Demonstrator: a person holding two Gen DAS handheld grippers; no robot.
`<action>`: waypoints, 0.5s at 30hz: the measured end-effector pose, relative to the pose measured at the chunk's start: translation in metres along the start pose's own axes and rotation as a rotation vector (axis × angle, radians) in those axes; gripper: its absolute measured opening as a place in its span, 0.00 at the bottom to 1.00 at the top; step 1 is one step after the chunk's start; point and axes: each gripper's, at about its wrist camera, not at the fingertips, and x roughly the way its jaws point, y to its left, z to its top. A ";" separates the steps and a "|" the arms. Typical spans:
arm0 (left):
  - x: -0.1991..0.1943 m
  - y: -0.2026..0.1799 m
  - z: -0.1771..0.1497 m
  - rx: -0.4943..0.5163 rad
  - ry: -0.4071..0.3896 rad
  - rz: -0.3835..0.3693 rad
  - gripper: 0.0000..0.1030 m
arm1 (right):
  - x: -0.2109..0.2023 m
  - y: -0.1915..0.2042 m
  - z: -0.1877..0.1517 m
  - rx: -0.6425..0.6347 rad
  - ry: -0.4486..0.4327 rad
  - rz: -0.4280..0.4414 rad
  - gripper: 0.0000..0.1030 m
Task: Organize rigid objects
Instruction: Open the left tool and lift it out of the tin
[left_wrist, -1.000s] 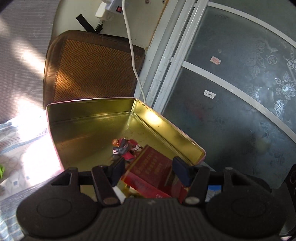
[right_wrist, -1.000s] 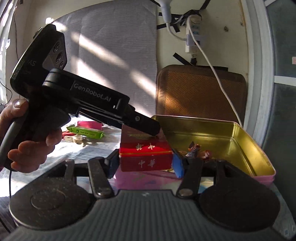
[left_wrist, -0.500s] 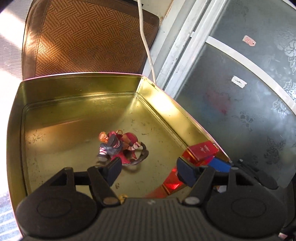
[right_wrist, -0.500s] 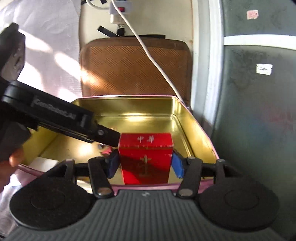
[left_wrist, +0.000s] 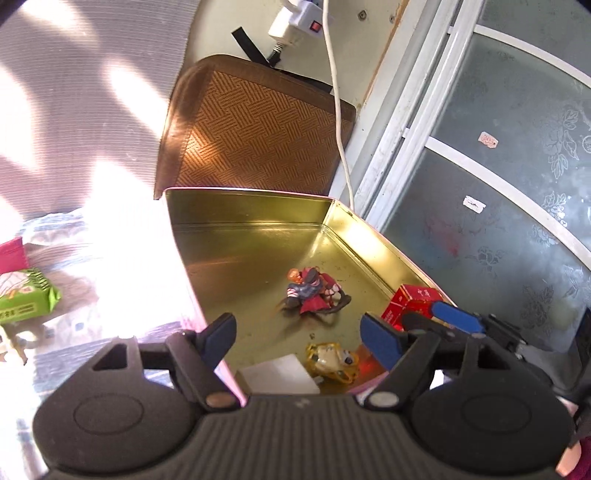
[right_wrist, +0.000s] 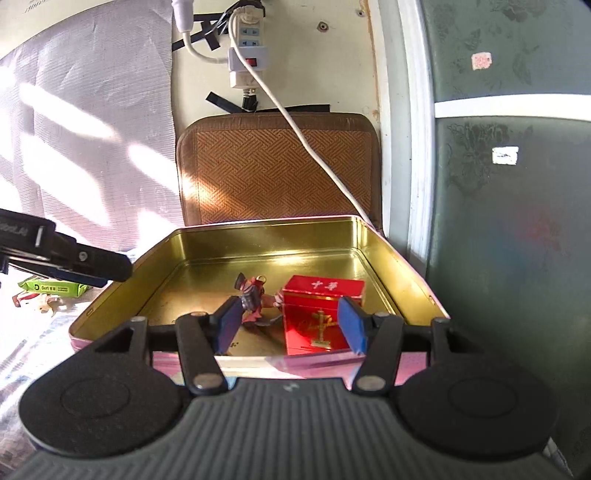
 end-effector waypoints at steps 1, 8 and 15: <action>-0.006 0.004 -0.003 -0.011 -0.004 0.007 0.74 | 0.013 0.006 0.006 -0.023 0.021 -0.005 0.54; -0.077 0.042 -0.027 -0.011 -0.084 0.088 0.76 | 0.069 -0.006 0.033 0.034 0.124 -0.143 0.45; -0.127 0.113 -0.071 -0.035 -0.094 0.284 0.80 | 0.031 0.041 0.034 -0.038 0.061 -0.032 0.45</action>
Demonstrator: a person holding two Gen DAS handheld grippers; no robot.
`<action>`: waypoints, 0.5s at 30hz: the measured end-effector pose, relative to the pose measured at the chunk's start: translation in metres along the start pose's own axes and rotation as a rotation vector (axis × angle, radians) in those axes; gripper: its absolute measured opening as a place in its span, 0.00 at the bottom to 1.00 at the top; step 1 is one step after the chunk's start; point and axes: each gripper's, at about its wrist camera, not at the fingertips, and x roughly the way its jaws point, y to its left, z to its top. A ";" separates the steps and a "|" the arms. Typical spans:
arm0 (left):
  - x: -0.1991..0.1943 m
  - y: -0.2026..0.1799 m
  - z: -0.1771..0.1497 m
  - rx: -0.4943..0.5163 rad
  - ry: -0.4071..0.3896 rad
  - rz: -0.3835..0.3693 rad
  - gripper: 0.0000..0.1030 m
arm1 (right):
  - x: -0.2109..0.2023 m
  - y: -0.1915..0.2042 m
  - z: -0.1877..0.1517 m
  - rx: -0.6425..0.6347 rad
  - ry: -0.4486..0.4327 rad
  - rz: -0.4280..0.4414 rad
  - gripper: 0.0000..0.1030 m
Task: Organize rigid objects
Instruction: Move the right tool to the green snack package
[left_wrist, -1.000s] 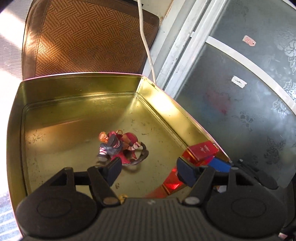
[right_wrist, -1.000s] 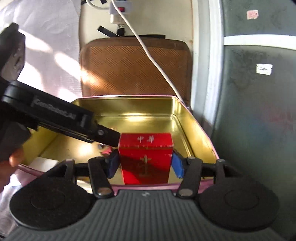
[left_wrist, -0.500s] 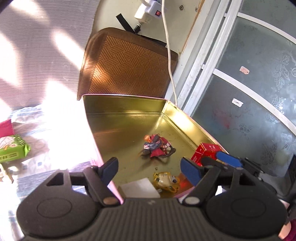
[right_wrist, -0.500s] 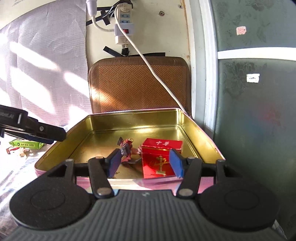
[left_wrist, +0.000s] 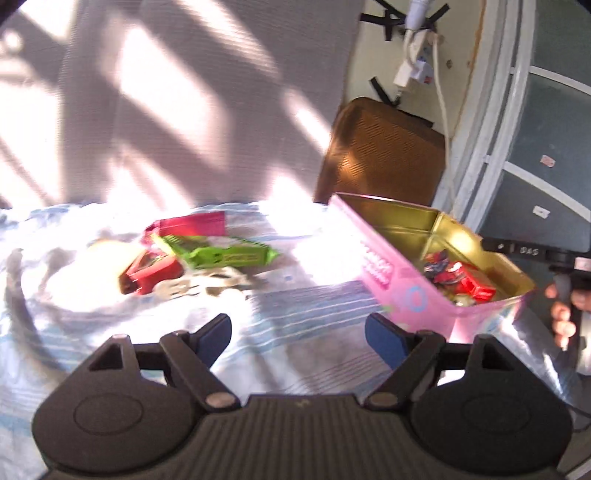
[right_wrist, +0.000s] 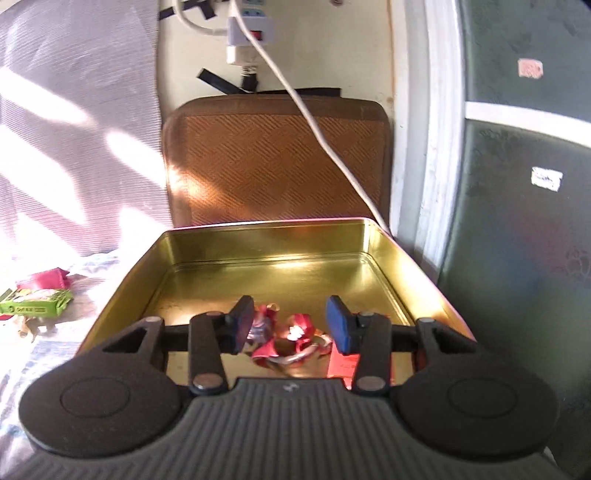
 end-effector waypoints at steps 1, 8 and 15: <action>0.000 0.014 -0.005 -0.011 0.008 0.042 0.80 | -0.004 0.011 0.001 -0.013 -0.004 0.027 0.45; -0.002 0.089 -0.019 -0.084 -0.019 0.295 0.80 | -0.014 0.106 0.007 -0.124 0.005 0.249 0.46; -0.017 0.131 -0.029 -0.281 -0.066 0.220 0.82 | 0.022 0.222 -0.004 -0.216 0.082 0.372 0.50</action>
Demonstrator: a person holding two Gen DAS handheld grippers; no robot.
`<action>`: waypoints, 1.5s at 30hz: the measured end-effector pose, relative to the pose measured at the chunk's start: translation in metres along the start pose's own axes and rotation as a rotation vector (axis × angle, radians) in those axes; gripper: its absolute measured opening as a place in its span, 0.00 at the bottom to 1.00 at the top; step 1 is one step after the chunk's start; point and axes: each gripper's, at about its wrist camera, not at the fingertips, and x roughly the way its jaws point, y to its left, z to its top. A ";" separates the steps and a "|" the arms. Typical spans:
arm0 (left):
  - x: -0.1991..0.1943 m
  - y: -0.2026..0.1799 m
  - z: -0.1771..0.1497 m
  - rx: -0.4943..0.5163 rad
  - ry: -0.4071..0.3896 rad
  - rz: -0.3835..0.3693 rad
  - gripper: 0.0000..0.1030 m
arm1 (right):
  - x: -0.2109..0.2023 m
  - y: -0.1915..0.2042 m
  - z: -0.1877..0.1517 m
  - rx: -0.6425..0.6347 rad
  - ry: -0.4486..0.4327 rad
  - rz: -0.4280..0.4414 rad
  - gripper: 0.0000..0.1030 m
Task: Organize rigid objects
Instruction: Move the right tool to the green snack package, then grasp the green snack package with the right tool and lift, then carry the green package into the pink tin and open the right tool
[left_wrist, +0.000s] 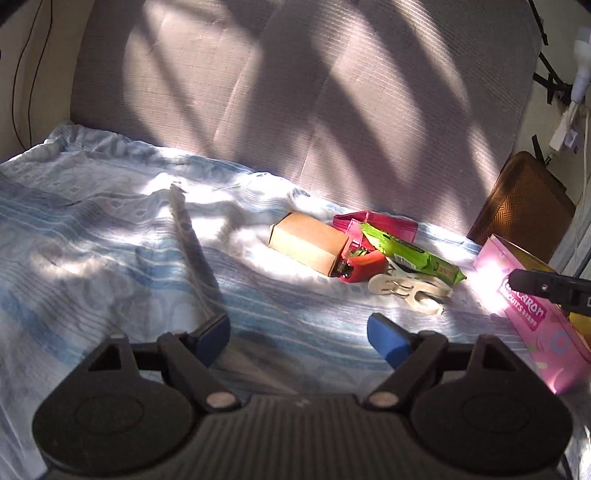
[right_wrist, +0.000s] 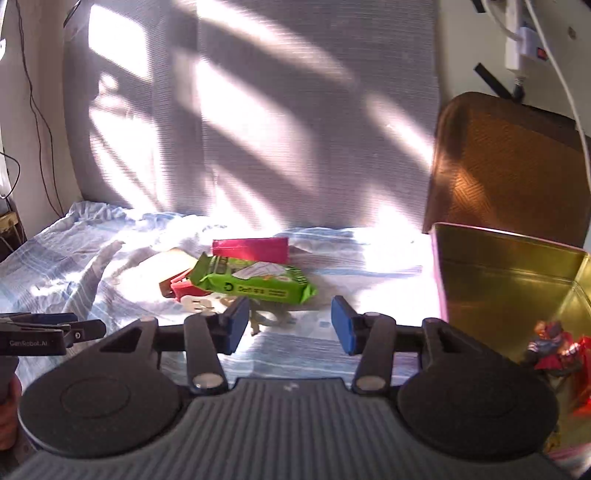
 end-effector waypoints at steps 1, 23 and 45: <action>0.002 0.002 0.001 -0.012 0.010 -0.013 0.82 | 0.009 0.015 0.001 -0.041 0.001 0.005 0.50; 0.000 0.008 -0.002 -0.134 0.108 -0.183 0.84 | -0.025 0.034 -0.058 -0.349 -0.067 -0.220 0.10; -0.003 -0.013 -0.013 -0.013 0.103 -0.190 0.88 | -0.137 0.029 -0.128 0.178 -0.086 0.173 0.46</action>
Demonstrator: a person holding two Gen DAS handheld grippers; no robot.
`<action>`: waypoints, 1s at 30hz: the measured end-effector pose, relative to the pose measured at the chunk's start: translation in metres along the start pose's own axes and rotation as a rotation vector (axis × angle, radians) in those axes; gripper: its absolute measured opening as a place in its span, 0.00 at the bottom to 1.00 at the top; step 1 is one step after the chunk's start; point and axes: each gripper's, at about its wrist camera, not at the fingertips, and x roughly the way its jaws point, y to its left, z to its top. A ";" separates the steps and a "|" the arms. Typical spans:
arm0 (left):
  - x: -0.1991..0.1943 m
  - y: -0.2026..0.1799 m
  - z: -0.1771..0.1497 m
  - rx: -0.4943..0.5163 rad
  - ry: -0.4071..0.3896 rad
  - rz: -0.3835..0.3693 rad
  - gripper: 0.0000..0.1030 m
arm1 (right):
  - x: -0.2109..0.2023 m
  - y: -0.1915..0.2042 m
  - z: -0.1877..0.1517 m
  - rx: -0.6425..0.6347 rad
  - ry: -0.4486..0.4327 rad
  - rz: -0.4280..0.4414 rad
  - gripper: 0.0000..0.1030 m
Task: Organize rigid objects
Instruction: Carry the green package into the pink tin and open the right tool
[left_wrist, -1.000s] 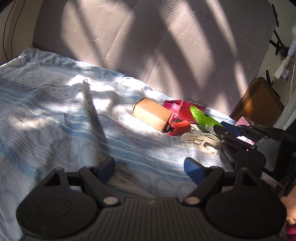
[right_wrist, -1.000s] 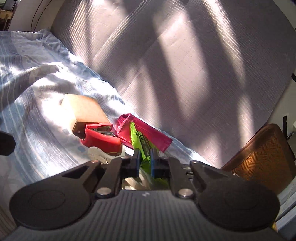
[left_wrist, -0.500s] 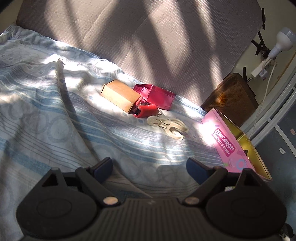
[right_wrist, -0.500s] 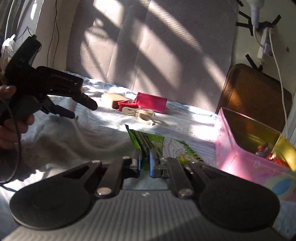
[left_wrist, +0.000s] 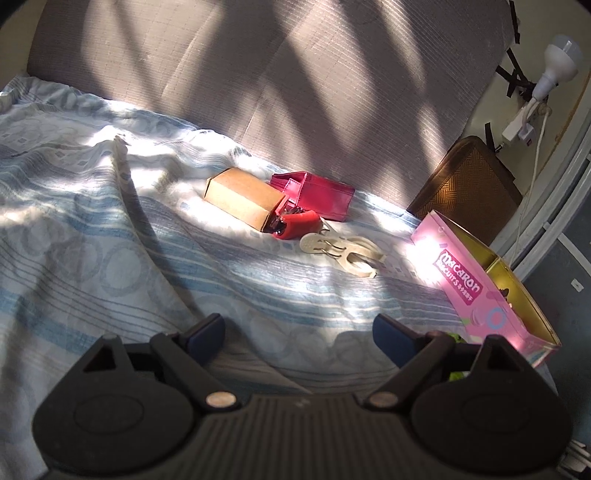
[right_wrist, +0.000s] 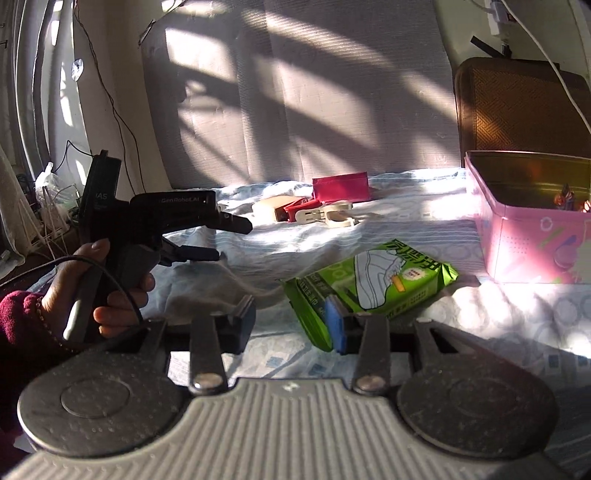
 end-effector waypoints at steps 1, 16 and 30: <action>0.001 -0.003 -0.001 0.021 -0.001 0.011 0.89 | -0.002 -0.003 -0.001 0.014 -0.001 -0.010 0.46; -0.052 -0.035 -0.039 -0.066 0.048 -0.200 0.89 | 0.012 -0.097 0.017 0.239 0.045 -0.074 0.49; 0.008 -0.100 -0.057 -0.029 0.239 -0.274 0.65 | 0.060 -0.128 0.026 0.322 0.099 -0.023 0.43</action>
